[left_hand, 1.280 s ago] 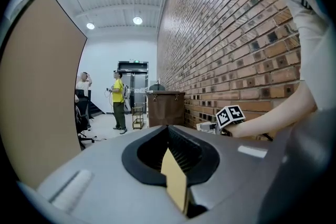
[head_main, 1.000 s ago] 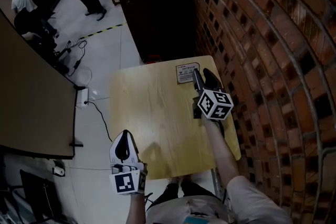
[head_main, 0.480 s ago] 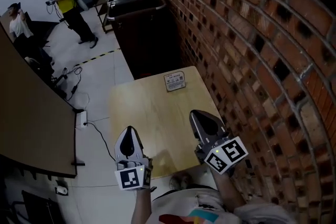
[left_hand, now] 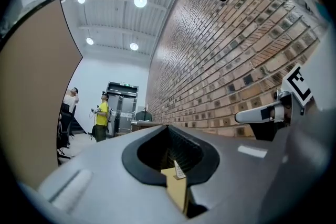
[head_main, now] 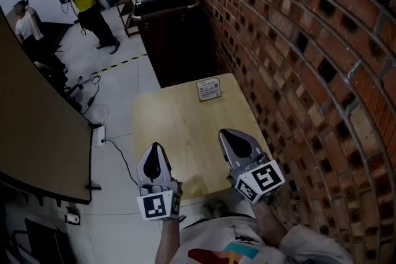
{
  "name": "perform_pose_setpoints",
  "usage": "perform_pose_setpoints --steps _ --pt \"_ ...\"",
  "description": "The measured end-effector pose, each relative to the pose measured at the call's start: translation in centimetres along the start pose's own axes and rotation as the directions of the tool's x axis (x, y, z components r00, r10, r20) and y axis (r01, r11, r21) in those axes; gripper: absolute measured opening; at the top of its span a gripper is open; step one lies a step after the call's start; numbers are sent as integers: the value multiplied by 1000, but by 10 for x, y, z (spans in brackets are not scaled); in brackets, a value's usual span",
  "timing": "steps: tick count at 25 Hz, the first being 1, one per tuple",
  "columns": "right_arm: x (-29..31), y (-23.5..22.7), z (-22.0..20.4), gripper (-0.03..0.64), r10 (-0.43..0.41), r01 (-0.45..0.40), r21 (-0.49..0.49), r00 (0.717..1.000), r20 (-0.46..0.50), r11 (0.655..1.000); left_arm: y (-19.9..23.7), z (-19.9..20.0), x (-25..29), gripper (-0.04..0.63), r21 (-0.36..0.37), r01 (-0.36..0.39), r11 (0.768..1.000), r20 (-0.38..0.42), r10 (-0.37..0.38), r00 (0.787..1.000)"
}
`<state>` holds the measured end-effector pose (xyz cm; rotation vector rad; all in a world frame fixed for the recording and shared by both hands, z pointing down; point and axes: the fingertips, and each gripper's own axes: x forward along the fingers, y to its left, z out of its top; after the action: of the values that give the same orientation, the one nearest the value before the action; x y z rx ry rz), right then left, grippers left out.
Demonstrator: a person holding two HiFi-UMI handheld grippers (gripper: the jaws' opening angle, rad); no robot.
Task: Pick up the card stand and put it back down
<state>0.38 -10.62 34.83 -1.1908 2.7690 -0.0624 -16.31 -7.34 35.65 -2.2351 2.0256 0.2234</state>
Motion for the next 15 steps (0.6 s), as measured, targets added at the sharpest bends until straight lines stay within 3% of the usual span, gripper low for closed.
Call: perform_pose_setpoints --steps 15 --pt "5 2 2 -3 -16 16 -9 1000 5 1000 8 9 -9 -28 17 -22 1000 17 22 1000"
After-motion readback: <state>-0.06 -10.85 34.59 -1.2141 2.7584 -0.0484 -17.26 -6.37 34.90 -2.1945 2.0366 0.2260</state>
